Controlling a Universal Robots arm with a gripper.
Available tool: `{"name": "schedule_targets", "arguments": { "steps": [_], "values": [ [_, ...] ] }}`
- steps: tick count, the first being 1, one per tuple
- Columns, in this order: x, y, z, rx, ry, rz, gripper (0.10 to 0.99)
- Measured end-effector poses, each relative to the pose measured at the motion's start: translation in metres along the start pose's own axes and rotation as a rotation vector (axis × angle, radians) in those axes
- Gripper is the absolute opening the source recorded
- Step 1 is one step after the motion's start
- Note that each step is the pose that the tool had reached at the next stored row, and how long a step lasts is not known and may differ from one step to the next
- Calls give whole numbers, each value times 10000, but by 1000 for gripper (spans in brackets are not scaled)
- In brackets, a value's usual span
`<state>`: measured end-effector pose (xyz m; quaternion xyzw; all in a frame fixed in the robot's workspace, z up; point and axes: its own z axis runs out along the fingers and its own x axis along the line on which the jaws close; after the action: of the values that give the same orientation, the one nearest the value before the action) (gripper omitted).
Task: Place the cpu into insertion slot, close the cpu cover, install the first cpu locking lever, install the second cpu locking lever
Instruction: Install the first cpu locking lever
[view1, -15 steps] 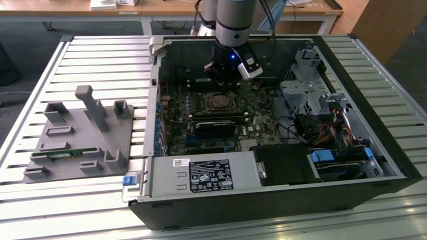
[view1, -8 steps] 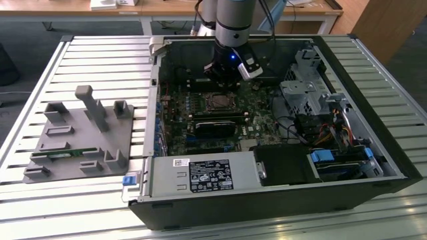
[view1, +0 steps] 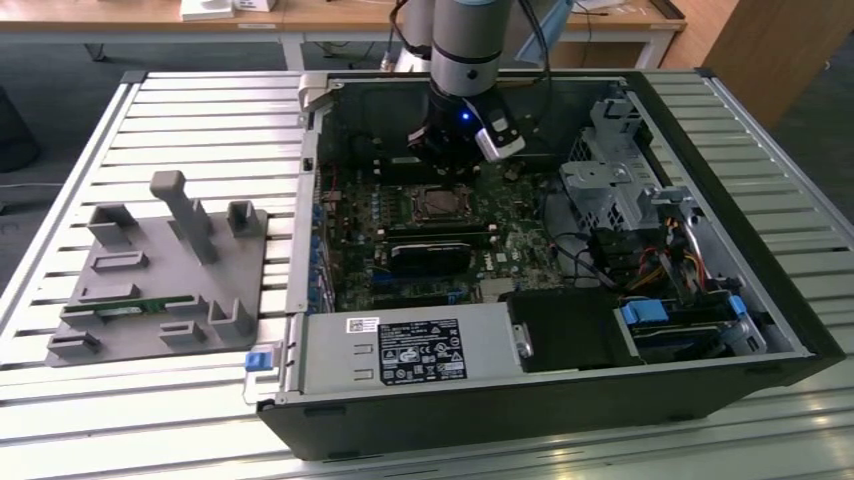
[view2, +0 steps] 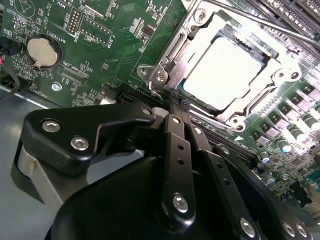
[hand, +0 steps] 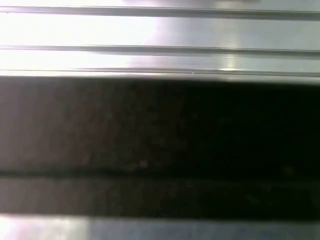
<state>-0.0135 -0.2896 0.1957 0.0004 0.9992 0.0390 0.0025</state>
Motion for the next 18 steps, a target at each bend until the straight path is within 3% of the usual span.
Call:
{"name": "schedule_targets", "arguments": {
  "steps": [7, 18],
  "values": [
    [-1, 11, -148, 1, 1, -1, 106],
    [-4, -33, -154, -4, 2, 0, 106]
  ]
}}
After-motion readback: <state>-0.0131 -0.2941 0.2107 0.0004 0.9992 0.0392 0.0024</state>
